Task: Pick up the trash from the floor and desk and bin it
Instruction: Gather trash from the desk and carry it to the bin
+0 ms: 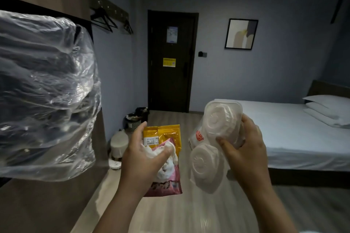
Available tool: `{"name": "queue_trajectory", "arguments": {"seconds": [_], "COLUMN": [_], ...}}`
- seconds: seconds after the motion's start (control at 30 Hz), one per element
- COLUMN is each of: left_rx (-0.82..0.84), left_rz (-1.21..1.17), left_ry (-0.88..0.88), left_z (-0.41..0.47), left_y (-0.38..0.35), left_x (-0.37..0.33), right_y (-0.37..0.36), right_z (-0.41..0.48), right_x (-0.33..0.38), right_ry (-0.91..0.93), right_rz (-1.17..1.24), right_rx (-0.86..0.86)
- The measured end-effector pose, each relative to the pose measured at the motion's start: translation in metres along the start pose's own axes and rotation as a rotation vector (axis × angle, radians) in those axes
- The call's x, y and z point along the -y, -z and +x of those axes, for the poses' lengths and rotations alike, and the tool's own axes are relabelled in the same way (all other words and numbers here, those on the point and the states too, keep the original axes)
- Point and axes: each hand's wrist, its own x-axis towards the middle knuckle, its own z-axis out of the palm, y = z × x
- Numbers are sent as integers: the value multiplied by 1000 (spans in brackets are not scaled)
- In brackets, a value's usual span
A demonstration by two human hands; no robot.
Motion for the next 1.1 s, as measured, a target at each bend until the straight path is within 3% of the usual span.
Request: {"name": "queue_trajectory", "arguments": {"seconds": [0.43, 0.87, 1.1], "left_rx": [-22, -31, -116], "left_rz": [-26, 23, 102], "left_ry": [33, 44, 45], "left_z": [204, 382, 504], "left_y": [-102, -196, -241], "left_x": [80, 159, 196], "right_y": [-106, -210, -280], "right_z": [179, 338, 448], "right_x": [-119, -250, -320], "right_ry": [-7, 0, -7], "right_rz": [-146, 5, 103], "right_rx": [52, 109, 163]}}
